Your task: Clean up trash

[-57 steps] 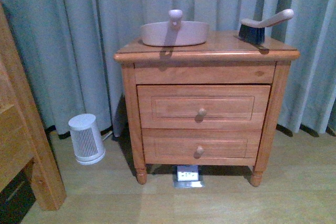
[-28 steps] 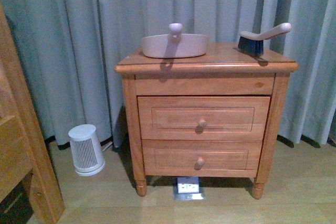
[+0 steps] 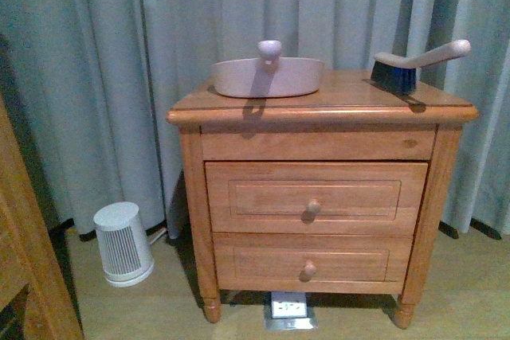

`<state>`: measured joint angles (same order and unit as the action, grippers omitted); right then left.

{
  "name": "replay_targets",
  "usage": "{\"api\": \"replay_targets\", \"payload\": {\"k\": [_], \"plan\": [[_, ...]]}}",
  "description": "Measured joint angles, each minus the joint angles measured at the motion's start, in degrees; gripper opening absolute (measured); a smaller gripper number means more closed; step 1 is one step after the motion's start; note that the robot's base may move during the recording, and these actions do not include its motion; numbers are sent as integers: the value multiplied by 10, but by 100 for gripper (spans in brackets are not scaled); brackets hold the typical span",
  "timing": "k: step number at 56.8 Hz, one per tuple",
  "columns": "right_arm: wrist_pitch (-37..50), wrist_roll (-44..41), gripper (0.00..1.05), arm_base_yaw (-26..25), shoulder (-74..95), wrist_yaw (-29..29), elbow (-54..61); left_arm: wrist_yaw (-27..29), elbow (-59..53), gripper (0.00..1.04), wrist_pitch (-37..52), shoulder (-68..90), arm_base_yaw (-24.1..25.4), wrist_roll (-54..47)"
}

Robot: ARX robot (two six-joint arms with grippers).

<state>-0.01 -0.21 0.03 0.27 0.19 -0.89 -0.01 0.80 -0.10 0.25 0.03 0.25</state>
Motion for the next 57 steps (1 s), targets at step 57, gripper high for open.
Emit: {"api": "replay_targets", "payload": {"k": [57], "plan": [[0,0,97,0,0,0,0,0,0,97,0,0,0,0]]}}
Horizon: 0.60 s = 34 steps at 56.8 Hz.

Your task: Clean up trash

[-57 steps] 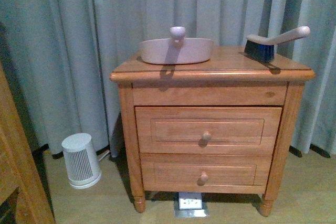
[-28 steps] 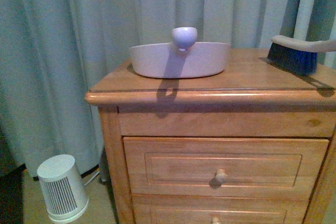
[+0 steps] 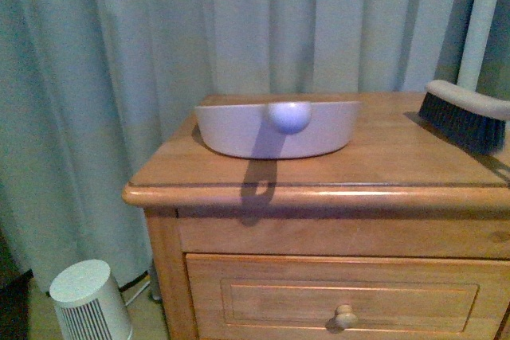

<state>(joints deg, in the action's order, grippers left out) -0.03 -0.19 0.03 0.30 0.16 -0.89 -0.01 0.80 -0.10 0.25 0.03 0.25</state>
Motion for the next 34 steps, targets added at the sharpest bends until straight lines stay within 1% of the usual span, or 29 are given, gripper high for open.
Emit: {"api": "replay_targets", "payload": {"k": [16,18,21,24,27,30,34], "plan": [[0,2,97,0,0,0,0,0,0,97,0,0,0,0],[0,2,97,0,0,0,0,-9,5,97,-13,10,0,16],[0,2,97,0,0,-1,0,-32,29,97,-18,71,-1,57],[0,2,97,0,0,0,0,-39,64,97,-2,147,-10,61],[0,2,97,0,0,0,0,-40,127,97,6,240,-24,48],[0,2,97,0,0,0,0,-33,187,97,7,315,-37,32],[0,2,97,0,0,0,0,-4,294,97,-17,432,-64,-1]]}}
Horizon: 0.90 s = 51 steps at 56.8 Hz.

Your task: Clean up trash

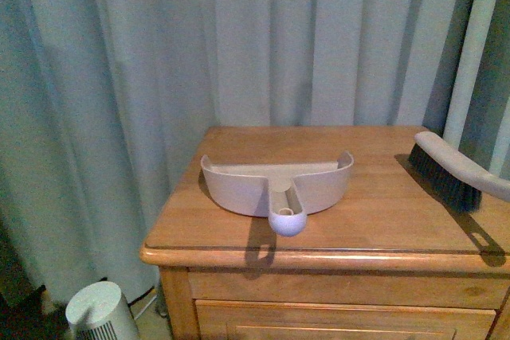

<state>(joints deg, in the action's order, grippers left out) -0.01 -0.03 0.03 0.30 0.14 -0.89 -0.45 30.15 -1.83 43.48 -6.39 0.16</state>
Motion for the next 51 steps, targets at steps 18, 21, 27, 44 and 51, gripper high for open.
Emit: {"api": "replay_targets", "payload": {"k": [18,21,27,44,51], "plan": [[0,0,97,0,0,0,0,111,417,97,-172,392,-176,47],[0,0,97,0,0,0,0,128,459,97,-181,435,-211,70],[0,0,97,0,0,0,0,150,514,97,-196,501,-261,105],[0,0,97,0,0,0,0,194,535,97,-215,599,-310,174],[0,0,97,0,0,0,0,195,535,97,-210,611,-316,180]]}}
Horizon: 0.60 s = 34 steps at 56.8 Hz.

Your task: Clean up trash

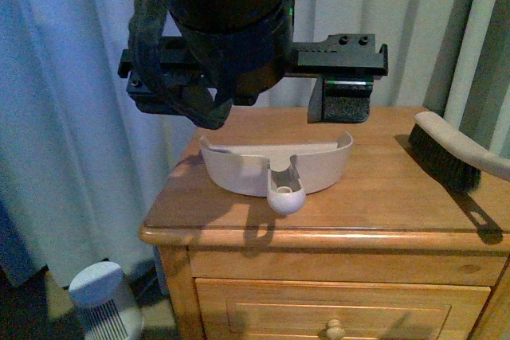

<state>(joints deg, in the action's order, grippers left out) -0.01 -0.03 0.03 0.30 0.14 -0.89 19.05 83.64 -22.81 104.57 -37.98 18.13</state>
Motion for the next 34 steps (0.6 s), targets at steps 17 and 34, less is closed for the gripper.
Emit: {"api": "replay_targets", "payload": {"k": [17,34], "plan": [[0,0,97,0,0,0,0,5,10,97,11,59,1,13],[0,0,97,0,0,0,0,12,33,97,21,100,1,15]]}}
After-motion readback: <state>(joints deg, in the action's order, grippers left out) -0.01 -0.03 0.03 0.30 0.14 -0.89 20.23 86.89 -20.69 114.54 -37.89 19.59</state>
